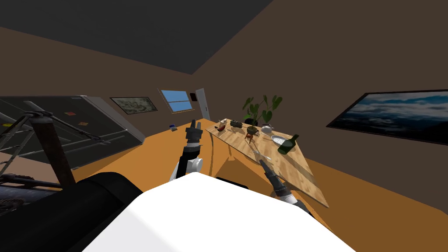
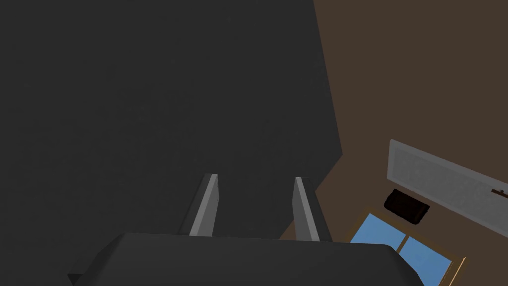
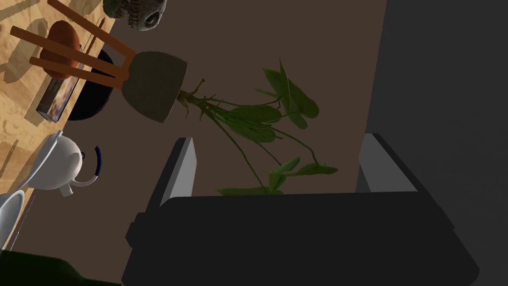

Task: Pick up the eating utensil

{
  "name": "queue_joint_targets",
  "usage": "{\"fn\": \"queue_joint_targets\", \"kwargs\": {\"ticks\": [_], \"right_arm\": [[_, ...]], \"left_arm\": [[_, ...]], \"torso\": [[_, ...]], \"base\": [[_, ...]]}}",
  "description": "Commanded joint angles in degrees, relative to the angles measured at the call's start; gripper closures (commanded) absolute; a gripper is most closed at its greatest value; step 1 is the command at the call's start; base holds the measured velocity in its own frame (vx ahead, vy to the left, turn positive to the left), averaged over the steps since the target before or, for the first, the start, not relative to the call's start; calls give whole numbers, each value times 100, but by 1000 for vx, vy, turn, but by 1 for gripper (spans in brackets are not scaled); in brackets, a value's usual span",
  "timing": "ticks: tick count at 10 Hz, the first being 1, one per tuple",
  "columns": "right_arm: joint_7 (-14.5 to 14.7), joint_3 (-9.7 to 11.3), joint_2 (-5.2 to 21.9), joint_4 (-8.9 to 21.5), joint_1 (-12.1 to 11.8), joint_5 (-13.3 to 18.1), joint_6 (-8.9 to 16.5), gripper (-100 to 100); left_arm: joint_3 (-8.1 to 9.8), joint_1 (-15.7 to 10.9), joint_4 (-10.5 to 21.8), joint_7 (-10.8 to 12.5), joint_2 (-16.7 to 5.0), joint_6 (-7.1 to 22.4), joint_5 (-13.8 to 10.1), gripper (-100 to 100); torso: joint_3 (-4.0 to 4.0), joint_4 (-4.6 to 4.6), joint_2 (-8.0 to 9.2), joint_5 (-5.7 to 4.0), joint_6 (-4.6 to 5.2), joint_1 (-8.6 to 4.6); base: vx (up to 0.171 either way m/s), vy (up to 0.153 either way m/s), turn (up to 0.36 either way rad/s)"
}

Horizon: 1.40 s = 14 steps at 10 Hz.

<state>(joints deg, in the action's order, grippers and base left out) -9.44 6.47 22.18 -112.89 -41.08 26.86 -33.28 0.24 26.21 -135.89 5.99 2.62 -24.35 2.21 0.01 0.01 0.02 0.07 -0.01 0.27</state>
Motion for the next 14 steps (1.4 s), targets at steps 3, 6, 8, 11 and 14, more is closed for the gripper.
{"fn": "queue_joint_targets", "kwargs": {"ticks": [3, 6, 8, 11, 14], "right_arm": [[38, 54, 257, 352, -107, 527, 67, -100], [112, 151, 627, 814, -239, 1052, 177, -100], [157, 202, 822, 1044, -298, 1363, 238, -100], [208, 253, 1020, 1274, -351, 1771, 304, -100], [326, 350, 1427, 1721, -439, 2280, 446, -100]], "left_arm": [[0, 0, 0, 0, 0, 0, 0, 0], [0, 0, 0, 0, 0, 0, 0, 0], [1, 1, 0, 0, 0, 0, 0, 0], [0, 0, 0, 0, 0, 0, 0, 0], [1, 1, 0, 0, 0, 0, 0, 0]], "torso": [[0, 0, -1, 1, 0, 6], [-2, 0, -3, 1, 2, 0], [-3, -1, -5, 1, 2, -5], [-5, -2, -9, 0, 0, -5], [-7, -2, -11, 0, 2, -10]], "base": [[5, 83, 67], [13, 86, 98], [27, 72, 99], [28, 63, 93], [44, 60, 137]]}}
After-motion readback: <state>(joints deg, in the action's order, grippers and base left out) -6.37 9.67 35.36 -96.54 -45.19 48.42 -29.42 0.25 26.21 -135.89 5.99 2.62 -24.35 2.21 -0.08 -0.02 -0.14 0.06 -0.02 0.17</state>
